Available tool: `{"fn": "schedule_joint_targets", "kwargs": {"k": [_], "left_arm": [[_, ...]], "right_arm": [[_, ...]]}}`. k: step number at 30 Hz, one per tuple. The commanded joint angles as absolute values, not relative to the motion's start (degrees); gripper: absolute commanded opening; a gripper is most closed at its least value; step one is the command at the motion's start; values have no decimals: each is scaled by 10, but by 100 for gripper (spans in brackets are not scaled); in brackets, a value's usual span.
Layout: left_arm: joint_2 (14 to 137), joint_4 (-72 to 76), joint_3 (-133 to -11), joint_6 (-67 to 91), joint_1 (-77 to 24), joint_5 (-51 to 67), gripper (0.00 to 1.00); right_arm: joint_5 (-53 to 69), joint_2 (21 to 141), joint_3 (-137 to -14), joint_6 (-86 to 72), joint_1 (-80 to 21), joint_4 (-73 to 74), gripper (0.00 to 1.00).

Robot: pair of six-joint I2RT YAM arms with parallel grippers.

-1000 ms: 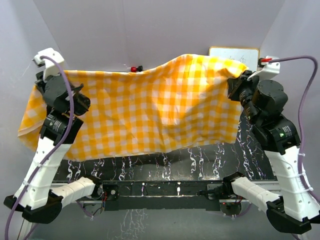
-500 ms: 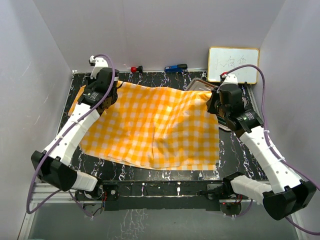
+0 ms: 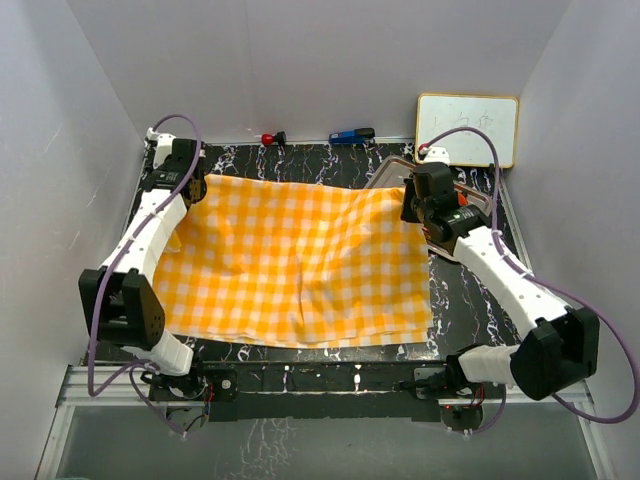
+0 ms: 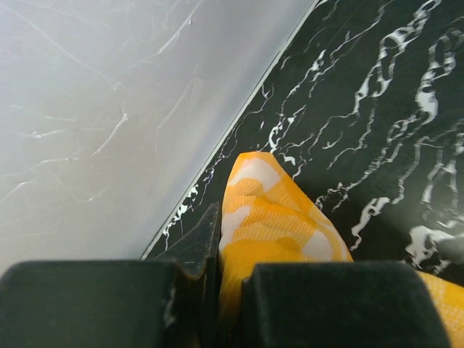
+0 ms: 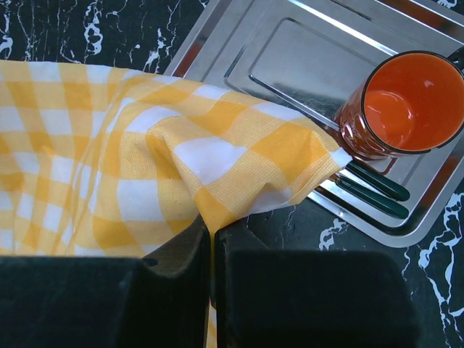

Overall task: Set the dinner table for one person
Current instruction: Flatten out the napkin at the center of the board.

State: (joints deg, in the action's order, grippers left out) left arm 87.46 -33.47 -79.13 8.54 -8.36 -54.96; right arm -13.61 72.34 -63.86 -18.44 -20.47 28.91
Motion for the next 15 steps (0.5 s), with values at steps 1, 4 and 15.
{"fn": "schedule_joint_targets", "kwargs": {"k": [1, 4, 15], "left_arm": [[922, -357, -818, 115, -24, -522, 0], [968, -364, -839, 135, 6, -492, 0], [1086, -354, -929, 133, 49, -491, 0]], "right_arm": [[-153, 742, -647, -167, -202, 228, 0], [-151, 770, -650, -161, -201, 209, 0], [-114, 922, -684, -154, -191, 166, 0]]}}
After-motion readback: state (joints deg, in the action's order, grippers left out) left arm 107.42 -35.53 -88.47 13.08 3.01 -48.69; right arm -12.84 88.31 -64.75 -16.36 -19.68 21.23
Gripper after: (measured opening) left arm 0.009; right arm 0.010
